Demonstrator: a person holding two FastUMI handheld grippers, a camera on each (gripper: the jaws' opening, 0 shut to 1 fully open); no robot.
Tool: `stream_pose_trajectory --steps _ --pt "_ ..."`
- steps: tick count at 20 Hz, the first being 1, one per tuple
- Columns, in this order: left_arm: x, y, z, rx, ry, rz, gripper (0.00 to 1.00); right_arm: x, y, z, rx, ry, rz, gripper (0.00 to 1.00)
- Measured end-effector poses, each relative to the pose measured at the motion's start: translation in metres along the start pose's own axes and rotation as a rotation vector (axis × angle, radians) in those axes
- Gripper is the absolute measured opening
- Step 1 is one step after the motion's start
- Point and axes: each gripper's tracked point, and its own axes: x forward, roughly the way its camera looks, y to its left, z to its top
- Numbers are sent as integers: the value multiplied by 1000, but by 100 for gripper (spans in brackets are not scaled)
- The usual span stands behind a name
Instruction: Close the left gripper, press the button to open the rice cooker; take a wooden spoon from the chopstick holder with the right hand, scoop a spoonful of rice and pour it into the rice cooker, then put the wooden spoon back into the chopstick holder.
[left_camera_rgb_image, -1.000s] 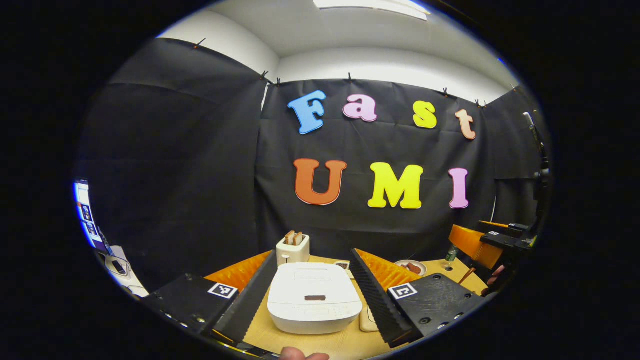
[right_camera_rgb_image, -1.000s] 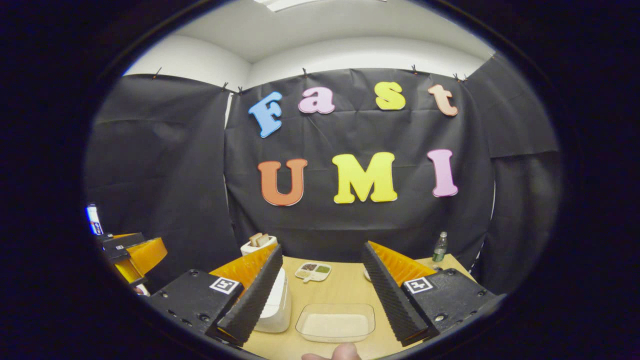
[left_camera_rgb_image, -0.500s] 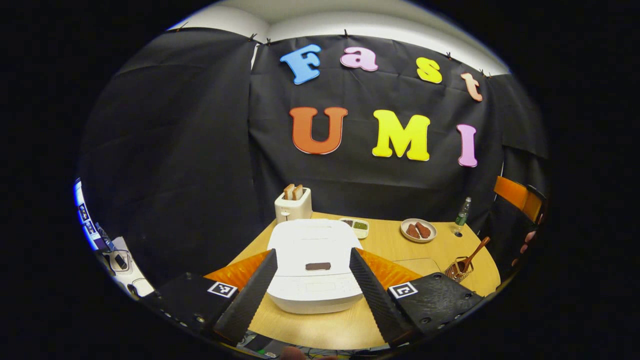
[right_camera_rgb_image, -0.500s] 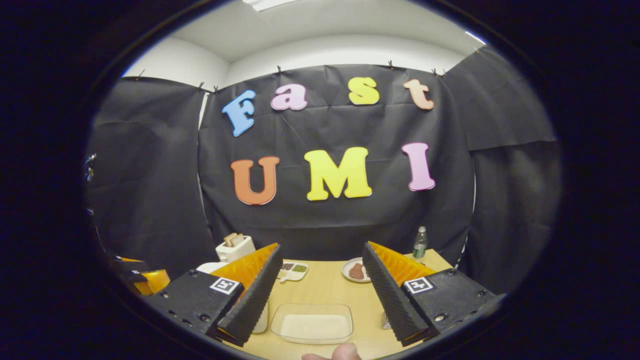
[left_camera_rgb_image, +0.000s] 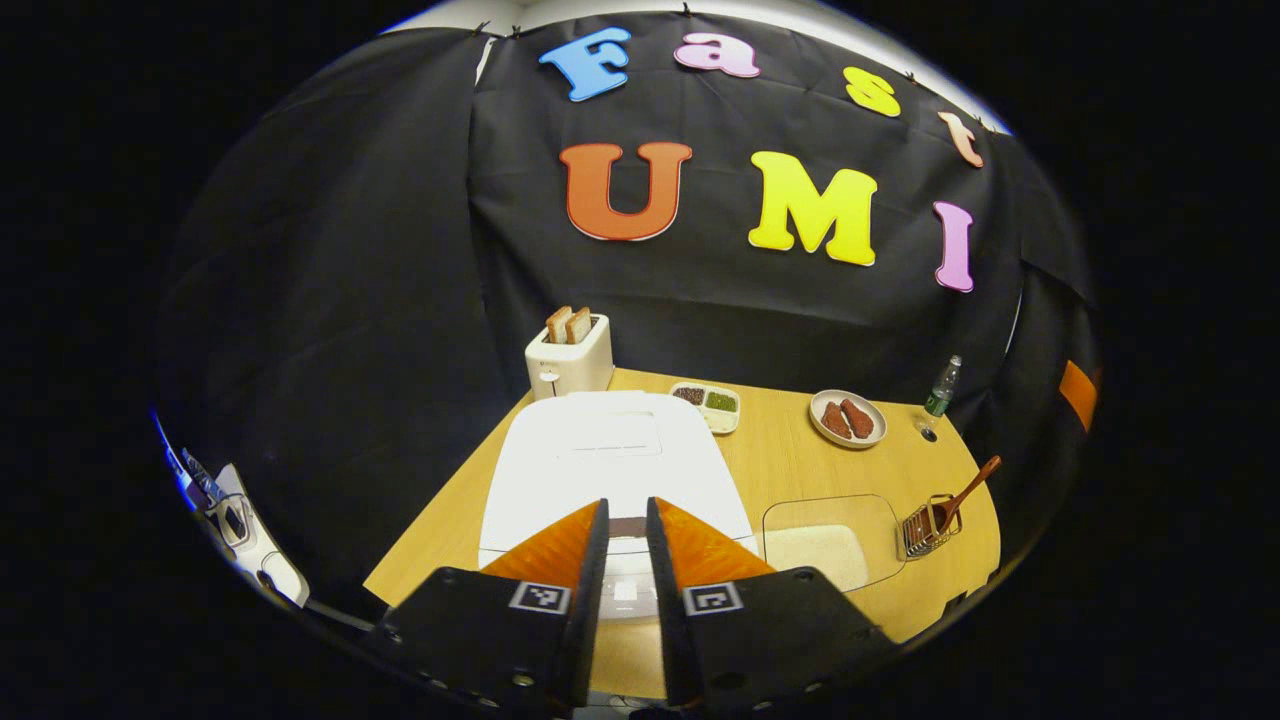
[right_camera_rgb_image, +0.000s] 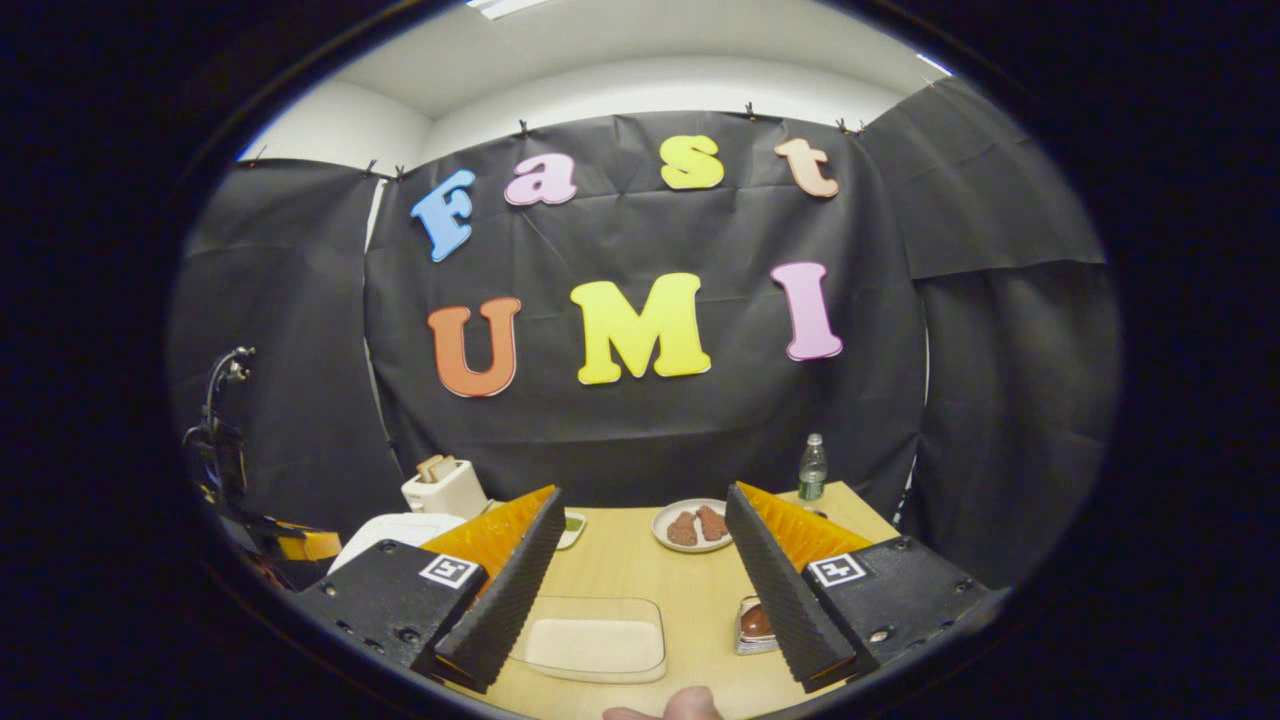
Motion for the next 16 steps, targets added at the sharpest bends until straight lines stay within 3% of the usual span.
stream_pose_trajectory --steps 1,16 --pt "7 1 -6 -8 28 0 2 2 -4 -4 1 10 -4 100" --pt "69 3 -32 -115 167 -18 0 31 -26 -29 20 88 8 100"
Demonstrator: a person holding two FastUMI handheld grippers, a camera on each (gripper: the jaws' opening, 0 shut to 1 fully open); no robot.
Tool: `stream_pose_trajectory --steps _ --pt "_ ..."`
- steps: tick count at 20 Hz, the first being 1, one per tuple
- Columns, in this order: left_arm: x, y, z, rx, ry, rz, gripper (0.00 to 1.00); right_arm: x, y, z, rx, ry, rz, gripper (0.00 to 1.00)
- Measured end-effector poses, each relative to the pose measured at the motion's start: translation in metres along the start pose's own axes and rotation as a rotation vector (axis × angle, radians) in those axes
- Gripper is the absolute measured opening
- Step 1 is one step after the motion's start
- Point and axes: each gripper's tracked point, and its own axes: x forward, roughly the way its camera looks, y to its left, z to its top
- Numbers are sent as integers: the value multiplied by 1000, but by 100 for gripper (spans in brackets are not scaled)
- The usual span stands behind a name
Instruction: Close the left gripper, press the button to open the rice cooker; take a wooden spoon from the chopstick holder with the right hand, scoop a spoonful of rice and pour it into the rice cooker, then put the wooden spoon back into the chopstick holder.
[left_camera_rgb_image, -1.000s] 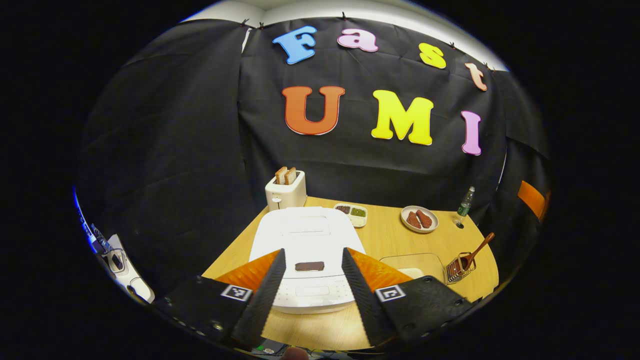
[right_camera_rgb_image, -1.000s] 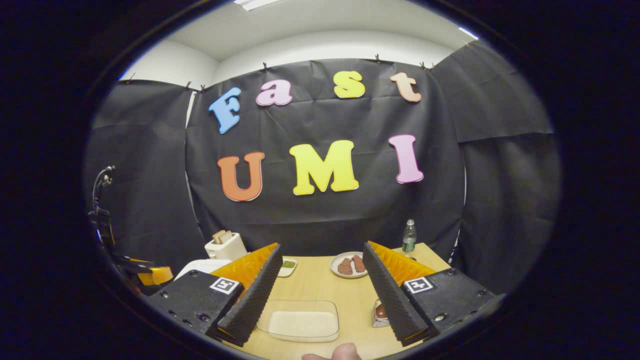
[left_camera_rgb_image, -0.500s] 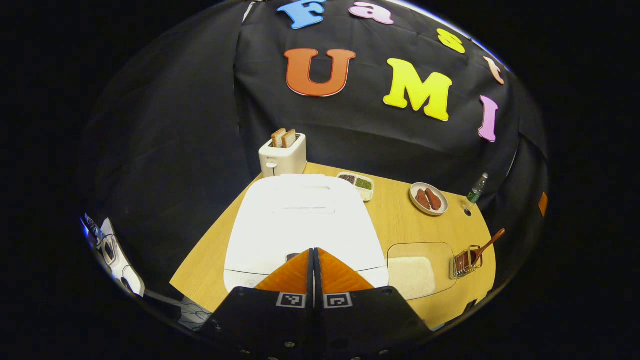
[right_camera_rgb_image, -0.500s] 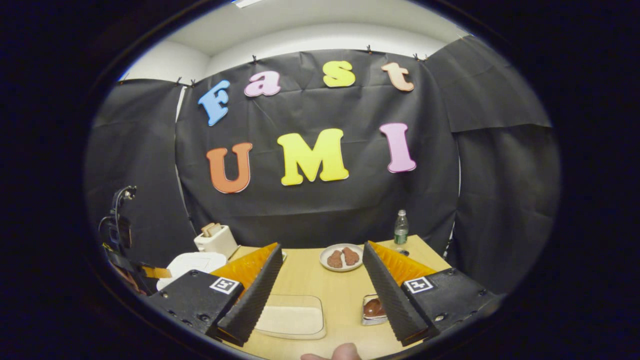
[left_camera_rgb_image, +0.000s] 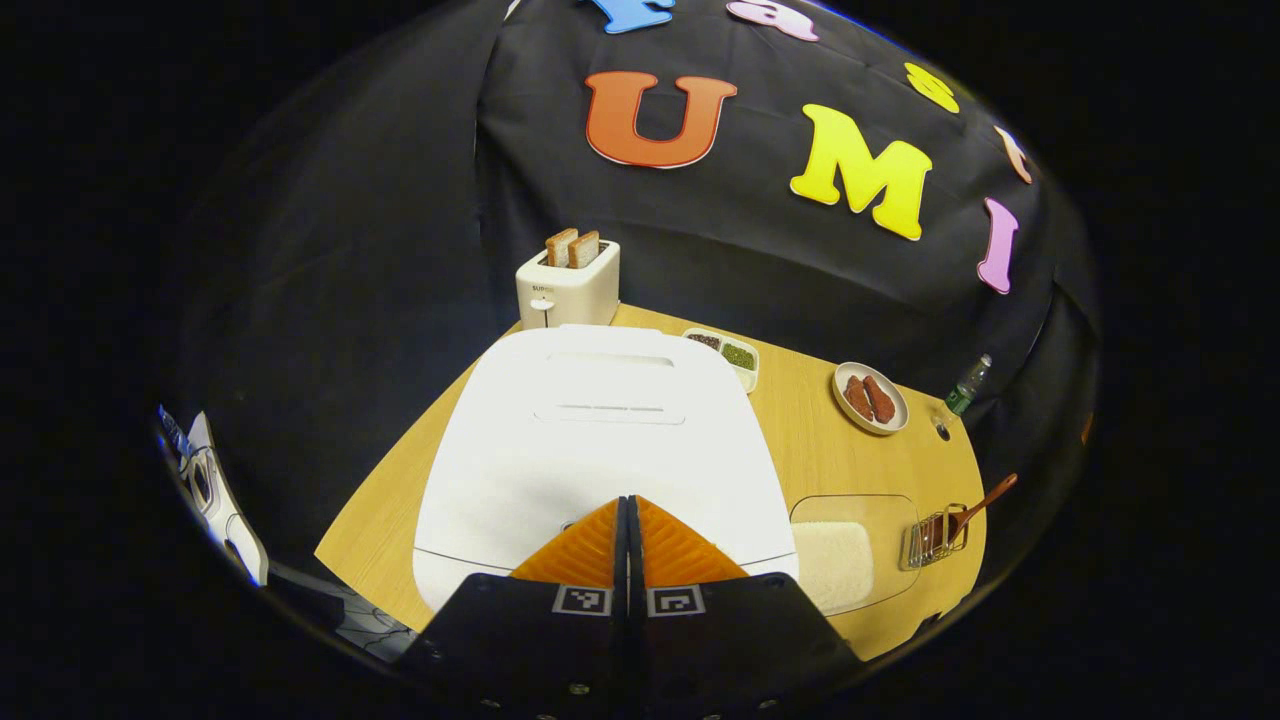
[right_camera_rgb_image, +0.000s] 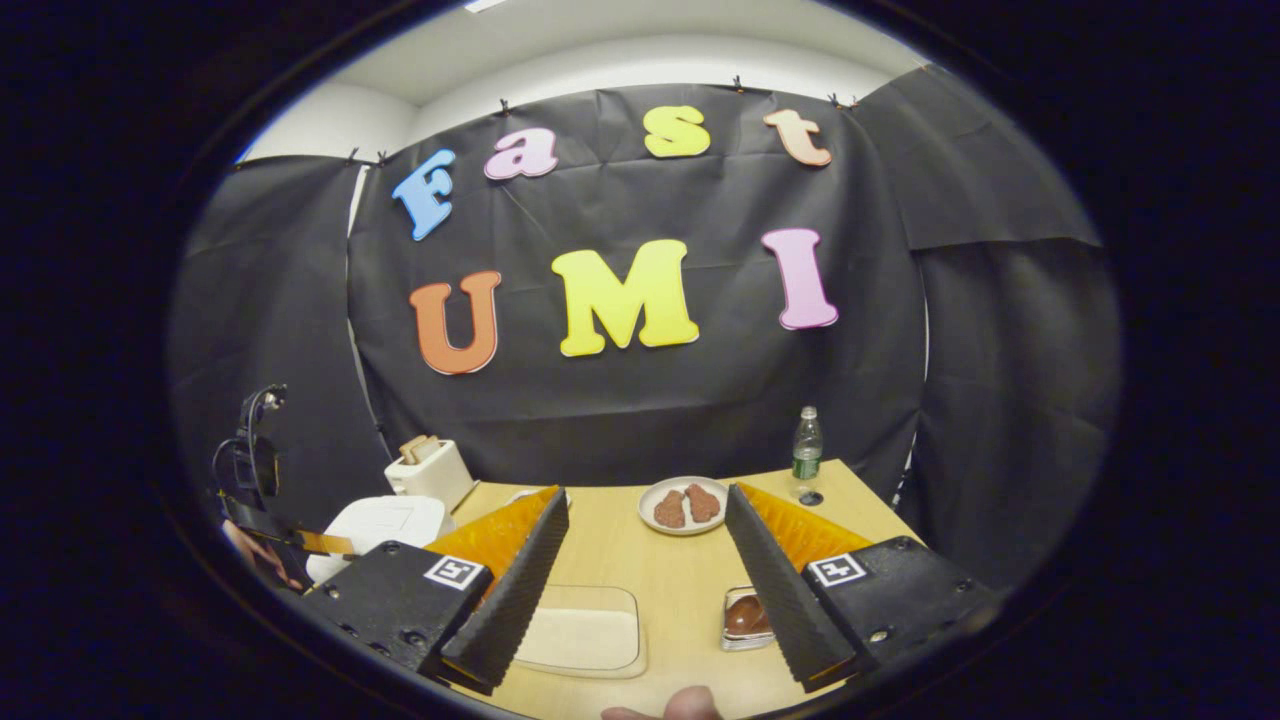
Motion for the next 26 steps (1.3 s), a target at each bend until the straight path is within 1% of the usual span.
stream_pose_trajectory --steps 4,5,6,7,10,11,12,13,16,18,20,22,24,26 --pt "5 1 -14 -11 35 1 0 4 -7 -5 16 20 -10 100" --pt "5 2 -20 -18 70 4 0 5 -8 -7 21 22 -8 100" --pt "6 1 -16 -38 49 -2 0 4 -7 -7 26 22 -6 100" --pt "2 0 -21 -56 75 -7 0 4 -7 -7 30 20 -4 100" --pt "4 1 -16 -17 68 11 0 2 -11 -9 48 25 -4 100" --pt "2 0 -11 -24 53 24 0 2 -14 -8 37 30 -3 99" --pt "-2 -2 3 -38 1 30 0 1 -19 -2 18 22 -13 100" --pt "-7 -7 21 -48 -55 19 0 0 -27 9 3 -1 -24 99" --pt "-31 -9 77 -36 -219 1 0 1 -47 29 -7 -54 -57 100" --pt "-36 -8 107 -23 -285 6 0 -4 -60 37 3 -68 -85 100" --pt "-37 -10 128 18 -327 6 0 -11 -74 48 20 -89 -110 100" --pt "-41 -17 149 41 -375 -8 0 -18 -85 52 22 -96 -130 100" --pt "-57 -25 171 60 -446 -32 0 -24 -92 55 2 -97 -137 100" --pt "-76 -33 192 77 -523 -40 0 -31 -99 59 -12 -104 -146 99"
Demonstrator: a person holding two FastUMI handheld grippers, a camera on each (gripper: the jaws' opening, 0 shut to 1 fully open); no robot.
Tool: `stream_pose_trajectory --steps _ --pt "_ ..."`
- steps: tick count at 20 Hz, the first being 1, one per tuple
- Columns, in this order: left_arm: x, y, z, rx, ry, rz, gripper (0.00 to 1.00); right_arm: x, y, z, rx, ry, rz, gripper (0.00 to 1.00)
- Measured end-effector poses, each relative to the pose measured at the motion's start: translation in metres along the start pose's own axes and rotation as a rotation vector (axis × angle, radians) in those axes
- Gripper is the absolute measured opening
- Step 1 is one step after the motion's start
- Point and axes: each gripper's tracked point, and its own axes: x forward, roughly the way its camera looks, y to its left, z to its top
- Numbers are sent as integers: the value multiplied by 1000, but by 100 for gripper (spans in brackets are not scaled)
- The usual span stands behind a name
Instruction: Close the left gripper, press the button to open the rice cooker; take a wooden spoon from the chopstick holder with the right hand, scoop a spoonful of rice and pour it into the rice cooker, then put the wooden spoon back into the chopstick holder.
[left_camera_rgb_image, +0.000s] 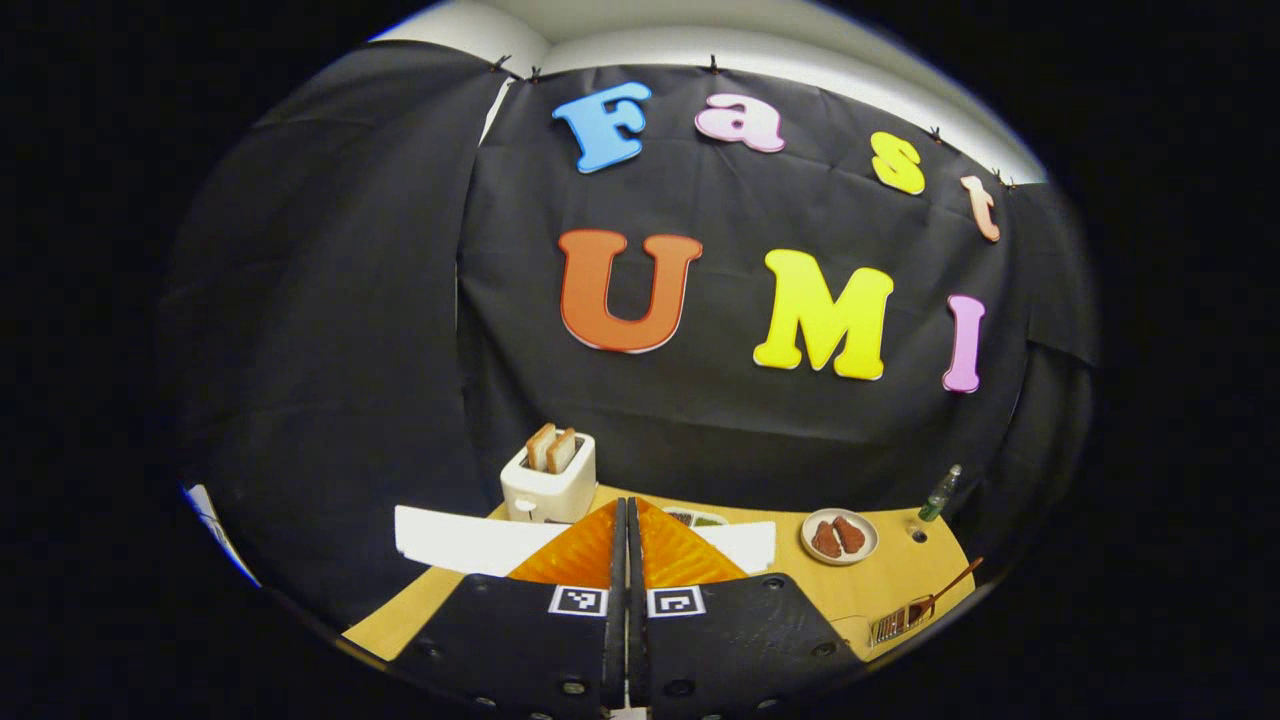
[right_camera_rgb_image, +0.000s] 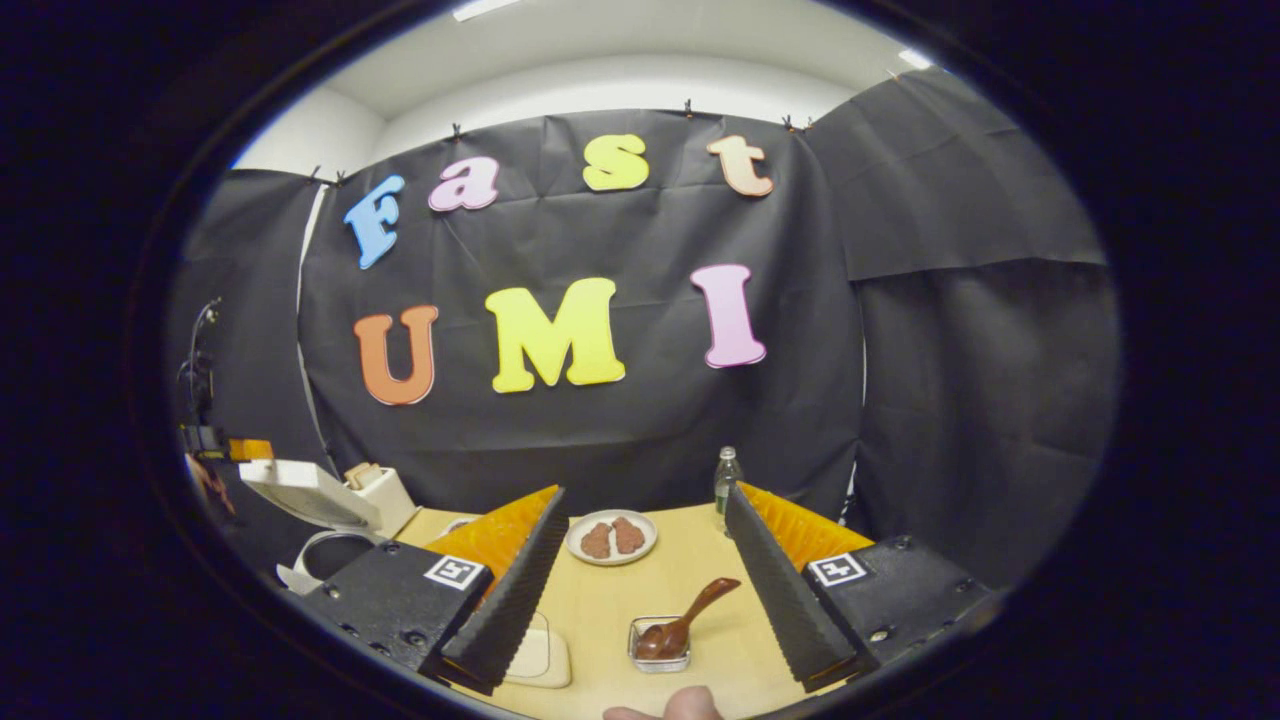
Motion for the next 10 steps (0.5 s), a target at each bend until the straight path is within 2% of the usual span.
stream_pose_trajectory --steps 3,5,8,9,10 --pt "-25 -9 25 21 -80 -20 0 -8 1 -6 21 22 24 100" --pt "-43 -14 31 26 -105 -29 19 -14 0 -6 24 29 36 99" --pt "-63 -18 37 33 -147 -23 59 -21 -11 -9 7 19 16 100" --pt "-70 -20 39 27 -159 -20 68 -21 -16 -16 12 32 4 100" --pt "-73 -23 37 11 -167 -25 94 -24 -20 -21 24 40 -2 99"
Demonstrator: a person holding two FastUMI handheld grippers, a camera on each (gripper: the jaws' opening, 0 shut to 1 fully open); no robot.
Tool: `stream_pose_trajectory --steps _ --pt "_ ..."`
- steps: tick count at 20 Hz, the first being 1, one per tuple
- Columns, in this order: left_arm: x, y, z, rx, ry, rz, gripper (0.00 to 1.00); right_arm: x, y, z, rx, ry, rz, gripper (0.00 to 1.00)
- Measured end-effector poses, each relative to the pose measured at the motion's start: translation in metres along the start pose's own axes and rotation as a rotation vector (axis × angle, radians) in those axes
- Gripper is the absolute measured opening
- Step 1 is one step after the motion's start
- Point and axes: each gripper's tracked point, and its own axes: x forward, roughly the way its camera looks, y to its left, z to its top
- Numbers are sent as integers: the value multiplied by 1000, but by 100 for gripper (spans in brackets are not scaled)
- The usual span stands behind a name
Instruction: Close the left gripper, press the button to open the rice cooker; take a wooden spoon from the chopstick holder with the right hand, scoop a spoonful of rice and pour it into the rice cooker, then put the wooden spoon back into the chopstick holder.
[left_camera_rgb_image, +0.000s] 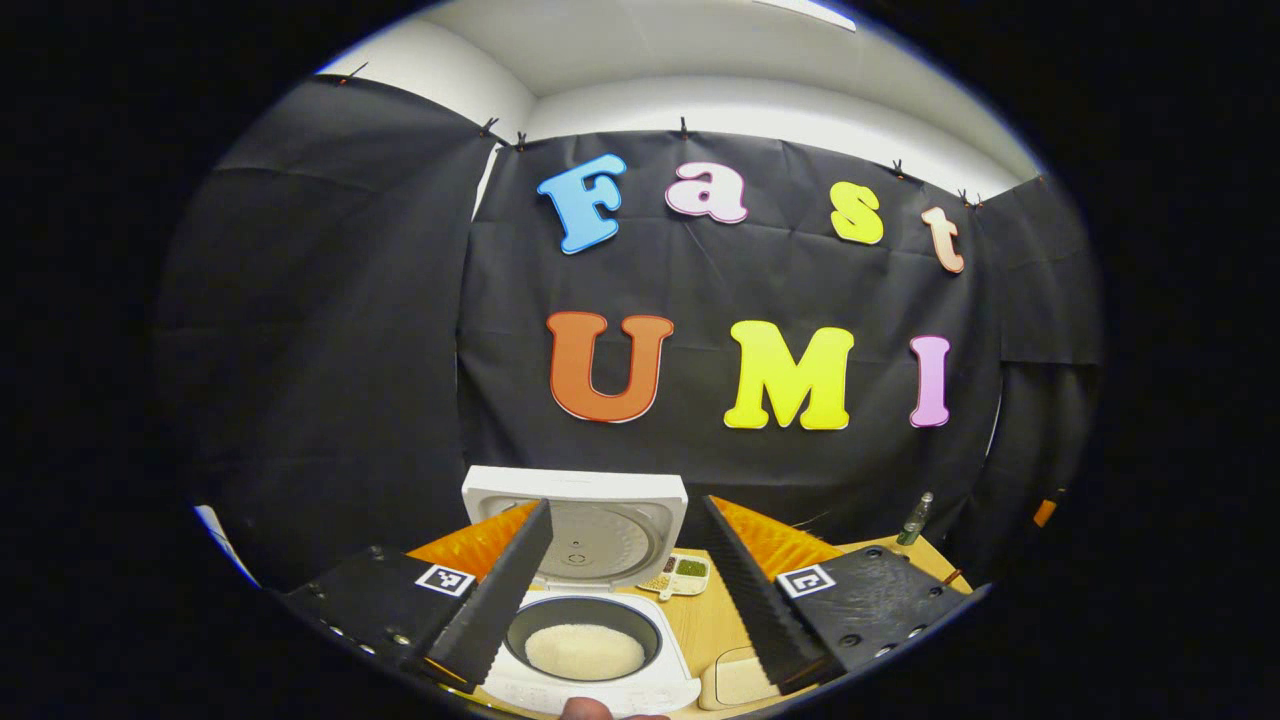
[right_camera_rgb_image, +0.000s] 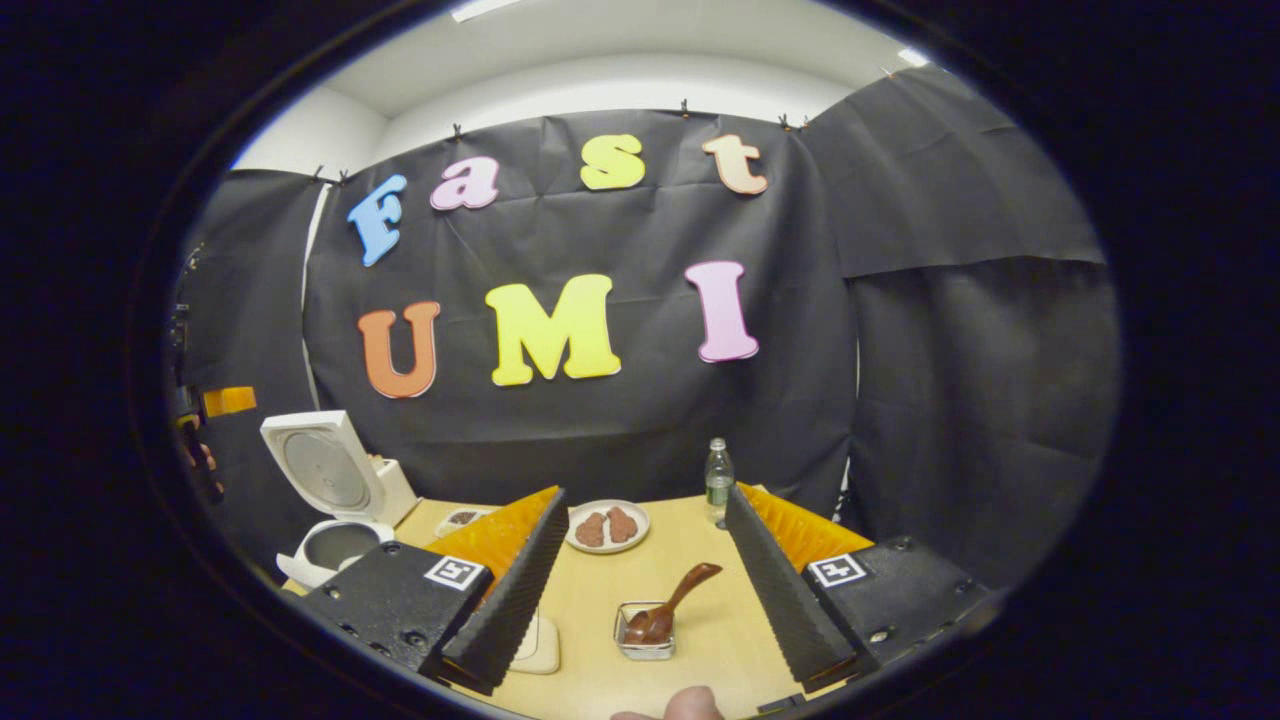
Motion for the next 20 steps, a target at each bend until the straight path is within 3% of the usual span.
stream_pose_trajectory --steps 7,13,20 --pt "-32 -15 7 22 -27 -22 94 7 -22 -51 25 94 -10 98" --pt "-41 -23 9 16 -38 5 94 43 -38 -111 88 193 -19 98" --pt "-47 -37 1 47 -17 58 94 101 -35 -178 113 320 55 100"
